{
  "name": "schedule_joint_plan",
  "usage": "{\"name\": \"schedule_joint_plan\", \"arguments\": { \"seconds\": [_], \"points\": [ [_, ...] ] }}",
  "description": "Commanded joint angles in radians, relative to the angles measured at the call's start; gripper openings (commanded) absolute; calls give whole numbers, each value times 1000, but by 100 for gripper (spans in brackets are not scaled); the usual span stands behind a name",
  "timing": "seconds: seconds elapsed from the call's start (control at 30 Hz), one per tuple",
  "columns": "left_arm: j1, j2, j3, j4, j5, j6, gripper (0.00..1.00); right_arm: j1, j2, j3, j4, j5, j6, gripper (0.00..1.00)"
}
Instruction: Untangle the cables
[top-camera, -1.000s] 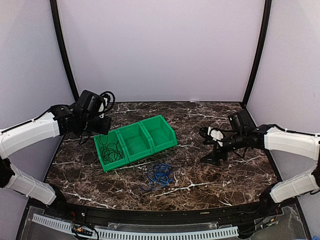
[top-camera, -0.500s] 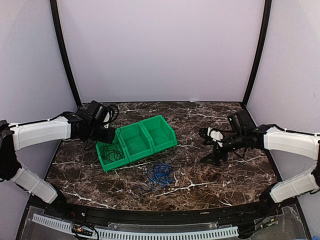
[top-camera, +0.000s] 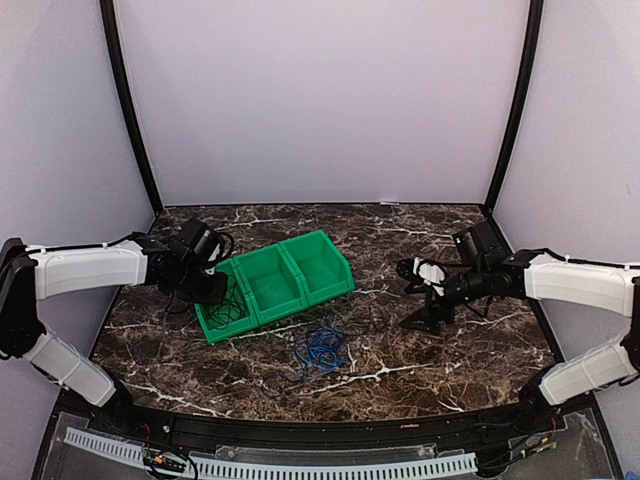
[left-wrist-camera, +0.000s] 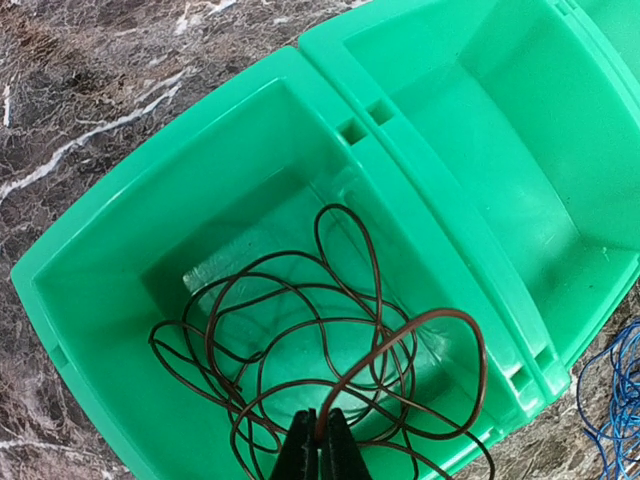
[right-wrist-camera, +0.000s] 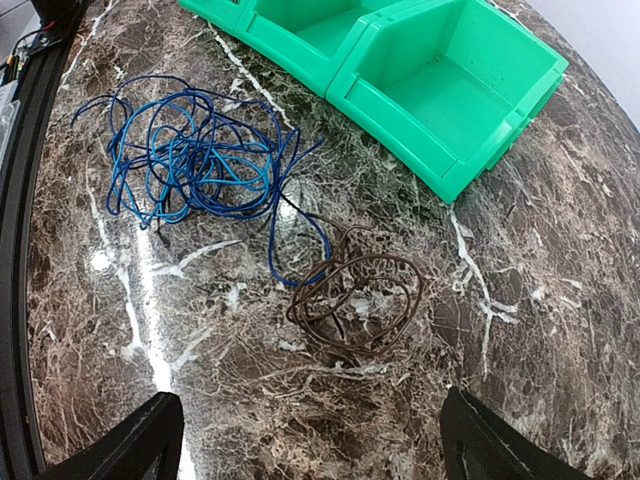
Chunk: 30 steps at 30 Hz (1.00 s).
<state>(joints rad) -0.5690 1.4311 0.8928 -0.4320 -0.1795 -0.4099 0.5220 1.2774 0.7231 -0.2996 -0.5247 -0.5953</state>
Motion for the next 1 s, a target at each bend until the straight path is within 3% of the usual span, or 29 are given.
{"name": "schedule_joint_plan", "arguments": {
  "seconds": [0.0,0.23,0.33,0.4,0.73,0.83,0.97],
  "points": [
    [8,-2,-5,-48,-22,-40,0,-7,7,11,-1,-17,-12,91],
    [8,25,60,-161,-8,-63,2,-7,0,7,-1,-14,-13,91],
    [8,12,67,-169,-5,-64,20,-7,1,9,-1,-13,-14,91],
    [8,-11,66,-168,-8,-67,26,-7,0,10,-5,-16,-14,91],
    [8,-147,122,-205,-22,-49,38,-7,-1,10,-2,-11,-12,90],
    [6,-203,131,-161,34,-3,43,-7,5,14,25,30,32,89],
    [-4,-323,58,21,161,56,50,-9,39,36,67,114,90,84]
  ]
}}
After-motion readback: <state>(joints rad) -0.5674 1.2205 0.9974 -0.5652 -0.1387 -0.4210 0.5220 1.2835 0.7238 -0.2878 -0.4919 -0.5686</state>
